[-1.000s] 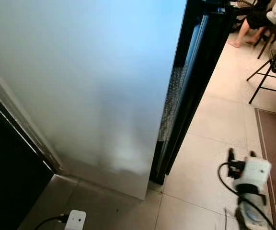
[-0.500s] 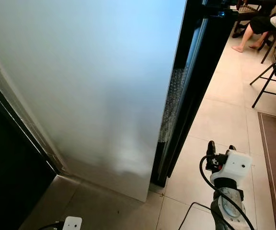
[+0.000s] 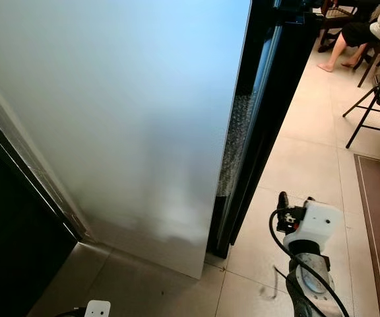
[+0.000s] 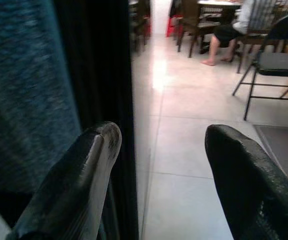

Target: Restocking fridge

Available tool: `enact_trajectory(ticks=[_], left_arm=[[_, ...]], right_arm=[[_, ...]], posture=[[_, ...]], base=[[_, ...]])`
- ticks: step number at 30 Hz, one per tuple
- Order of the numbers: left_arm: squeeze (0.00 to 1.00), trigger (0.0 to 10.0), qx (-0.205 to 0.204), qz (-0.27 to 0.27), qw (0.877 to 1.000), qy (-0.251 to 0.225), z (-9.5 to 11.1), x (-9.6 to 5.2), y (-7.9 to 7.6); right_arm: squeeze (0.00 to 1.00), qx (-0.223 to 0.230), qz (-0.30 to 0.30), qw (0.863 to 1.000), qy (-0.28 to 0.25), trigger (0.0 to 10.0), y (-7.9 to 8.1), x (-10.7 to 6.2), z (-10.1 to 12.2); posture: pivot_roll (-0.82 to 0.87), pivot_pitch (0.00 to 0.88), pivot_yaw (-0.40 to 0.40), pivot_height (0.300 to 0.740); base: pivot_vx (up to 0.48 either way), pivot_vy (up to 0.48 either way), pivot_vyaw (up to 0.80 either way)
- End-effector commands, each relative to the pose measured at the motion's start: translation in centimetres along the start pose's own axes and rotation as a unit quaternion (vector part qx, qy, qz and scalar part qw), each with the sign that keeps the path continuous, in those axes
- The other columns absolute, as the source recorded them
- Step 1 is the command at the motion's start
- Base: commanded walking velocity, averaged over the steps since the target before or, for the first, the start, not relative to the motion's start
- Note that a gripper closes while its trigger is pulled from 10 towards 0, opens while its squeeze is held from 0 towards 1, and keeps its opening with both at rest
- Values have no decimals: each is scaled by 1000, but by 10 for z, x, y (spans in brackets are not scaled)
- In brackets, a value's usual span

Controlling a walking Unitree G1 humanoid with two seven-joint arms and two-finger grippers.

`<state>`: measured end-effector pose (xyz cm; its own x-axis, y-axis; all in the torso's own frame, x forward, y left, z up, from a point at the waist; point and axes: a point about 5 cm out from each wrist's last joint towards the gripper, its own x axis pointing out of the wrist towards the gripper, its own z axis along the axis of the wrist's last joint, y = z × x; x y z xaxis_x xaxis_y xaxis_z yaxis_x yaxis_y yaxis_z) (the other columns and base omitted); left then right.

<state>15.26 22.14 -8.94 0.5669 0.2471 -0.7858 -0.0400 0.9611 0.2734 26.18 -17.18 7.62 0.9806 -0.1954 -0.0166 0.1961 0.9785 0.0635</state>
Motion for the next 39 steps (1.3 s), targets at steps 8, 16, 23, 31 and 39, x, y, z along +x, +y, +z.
enact_trajectory(ticks=[8,16,23,31,39], left_arm=[[0,10000,-7,-6,1000,12,-11,-3,-3],[0,10000,0,-8,1000,12,-13,-4,-2],[0,10000,7,-11,1000,11,-12,-4,-2],[0,10000,8,-11,1000,13,-12,-3,-3],[0,10000,7,-15,1000,8,-9,-3,-3]], right_arm=[[0,-3,4,1000,4,10000,-3,-4,5],[0,-2,5,1000,12,10000,-3,-7,6],[0,-1,8,1000,16,10000,-1,-6,6],[0,-7,17,1000,12,10000,3,-3,10],[0,2,8,1000,11,10000,3,-3,10]], posture=[[1,0,3,740],[-7,0,12,740],[-1,0,15,740],[-3,0,10,740],[3,0,11,740]], base=[[0,0,0],[0,0,0],[0,0,0],[0,0,0],[0,0,0]])
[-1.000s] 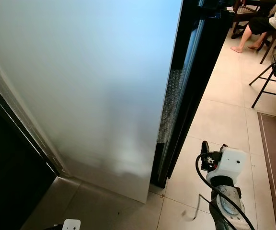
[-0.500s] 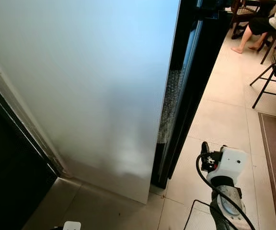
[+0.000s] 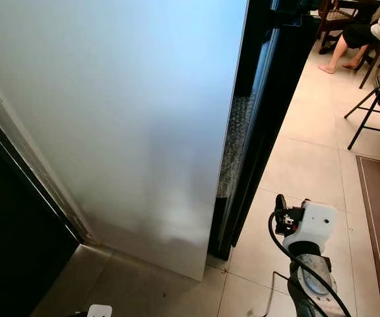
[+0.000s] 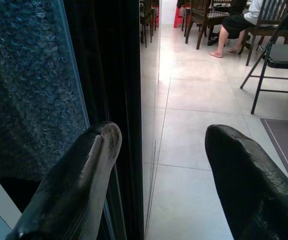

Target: Restocking fridge

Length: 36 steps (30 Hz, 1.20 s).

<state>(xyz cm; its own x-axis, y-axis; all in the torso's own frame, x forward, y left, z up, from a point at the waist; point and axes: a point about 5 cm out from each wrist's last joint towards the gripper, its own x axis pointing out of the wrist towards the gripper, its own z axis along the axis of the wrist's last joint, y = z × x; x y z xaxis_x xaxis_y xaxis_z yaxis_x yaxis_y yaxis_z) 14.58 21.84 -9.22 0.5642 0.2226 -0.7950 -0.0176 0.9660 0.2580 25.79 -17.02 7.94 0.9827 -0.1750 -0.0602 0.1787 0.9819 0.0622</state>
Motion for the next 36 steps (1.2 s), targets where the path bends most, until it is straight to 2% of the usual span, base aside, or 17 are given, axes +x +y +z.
enact_trajectory(ticks=[1,7,30,36], left_arm=[[0,10000,2,-2,1000,6,-3,0,1],[0,10000,1,-1,1000,6,-2,0,2],[0,10000,0,-17,1000,9,-1,0,0],[0,10000,5,-15,1000,7,-1,0,0]], right_arm=[[0,3,0,1000,-11,10000,2,1,7],[0,7,-3,1000,-12,10000,3,1,7],[0,15,-7,1000,-19,10000,3,3,9],[0,17,-8,1000,-21,10000,3,3,10]], posture=[[3,0,11,740],[1,0,15,740],[5,0,13,740],[4,0,12,740]], base=[[0,0,0],[0,0,0],[290,0,0],[0,0,0]])
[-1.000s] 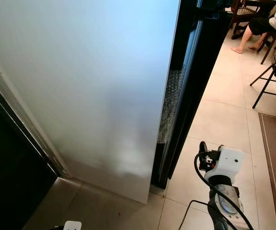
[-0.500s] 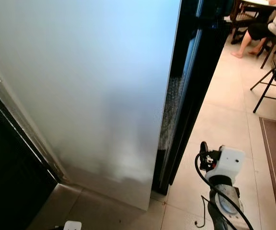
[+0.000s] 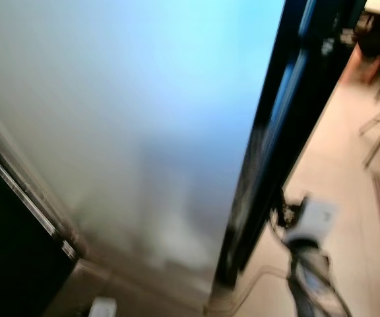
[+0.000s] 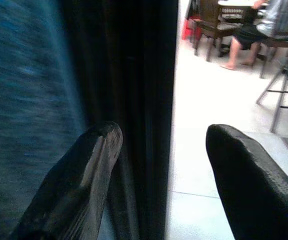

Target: Restocking fridge

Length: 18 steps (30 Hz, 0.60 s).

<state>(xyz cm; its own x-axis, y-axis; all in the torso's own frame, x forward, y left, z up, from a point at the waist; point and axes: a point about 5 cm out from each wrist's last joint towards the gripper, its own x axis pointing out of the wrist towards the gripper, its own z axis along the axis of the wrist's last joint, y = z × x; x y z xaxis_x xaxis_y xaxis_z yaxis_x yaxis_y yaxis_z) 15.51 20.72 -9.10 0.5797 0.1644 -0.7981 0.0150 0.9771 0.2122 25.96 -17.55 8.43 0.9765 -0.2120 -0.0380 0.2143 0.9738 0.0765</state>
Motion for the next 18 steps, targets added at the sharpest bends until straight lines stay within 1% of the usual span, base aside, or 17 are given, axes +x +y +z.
enact_trajectory(ticks=[1,4,10,15,18], left_arm=[[0,10000,4,14,1000,17,-11,-2,11],[0,10000,5,14,1000,18,-11,-2,11],[0,10000,7,15,1000,20,-11,-2,11],[0,10000,8,15,1000,20,-11,-2,11],[0,10000,9,15,1000,19,-10,-2,11]], right_arm=[[0,9,10,1000,-8,10000,8,0,5],[0,10,1,1000,-13,10000,7,-1,6],[0,10,3,1000,-13,10000,7,0,6],[0,8,-3,1000,-15,10000,4,3,7],[0,1,-12,1000,-17,10000,-1,8,10]], posture=[[4,0,12,740],[5,0,12,740],[5,0,12,740],[6,0,13,740],[2,0,14,740]], base=[[0,0,0],[0,0,0],[0,0,0],[0,0,0],[0,0,0]])
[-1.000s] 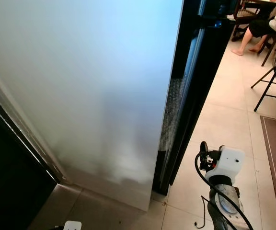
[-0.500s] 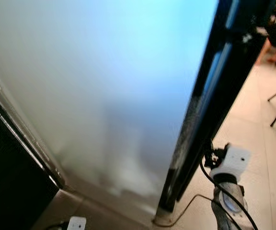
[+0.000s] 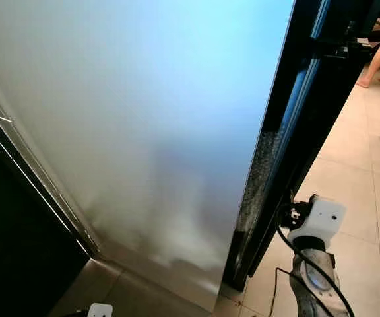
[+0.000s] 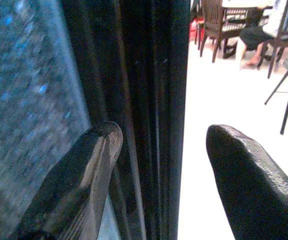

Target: Restocking fridge

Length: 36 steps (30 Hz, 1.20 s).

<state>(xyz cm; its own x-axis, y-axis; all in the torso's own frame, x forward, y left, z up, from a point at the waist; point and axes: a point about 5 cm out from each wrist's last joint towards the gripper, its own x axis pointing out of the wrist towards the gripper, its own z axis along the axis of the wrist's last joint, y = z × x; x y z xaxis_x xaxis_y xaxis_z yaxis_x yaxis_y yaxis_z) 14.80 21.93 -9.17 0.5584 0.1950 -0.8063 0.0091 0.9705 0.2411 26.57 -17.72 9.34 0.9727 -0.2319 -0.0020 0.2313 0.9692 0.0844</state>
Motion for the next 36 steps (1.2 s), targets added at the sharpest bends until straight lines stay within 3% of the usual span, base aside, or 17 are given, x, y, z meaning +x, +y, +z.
enact_trajectory(ticks=[1,9,22,36], left_arm=[[0,10000,4,1,1000,6,-2,0,0],[0,10000,4,1,1000,5,0,0,-1],[0,10000,5,2,1000,6,0,0,0],[0,10000,10,0,1000,7,-1,0,0]], right_arm=[[0,-6,-1,1000,2,10000,-2,5,1],[0,-25,36,999,10,10000,7,22,0],[0,-20,71,997,23,10000,19,27,-6],[0,-25,51,998,3,10000,15,36,2]], posture=[[-3,0,16,740],[4,0,13,740],[7,0,15,740],[4,0,19,740]], base=[[0,0,0],[0,0,0],[0,0,0],[0,0,0]])
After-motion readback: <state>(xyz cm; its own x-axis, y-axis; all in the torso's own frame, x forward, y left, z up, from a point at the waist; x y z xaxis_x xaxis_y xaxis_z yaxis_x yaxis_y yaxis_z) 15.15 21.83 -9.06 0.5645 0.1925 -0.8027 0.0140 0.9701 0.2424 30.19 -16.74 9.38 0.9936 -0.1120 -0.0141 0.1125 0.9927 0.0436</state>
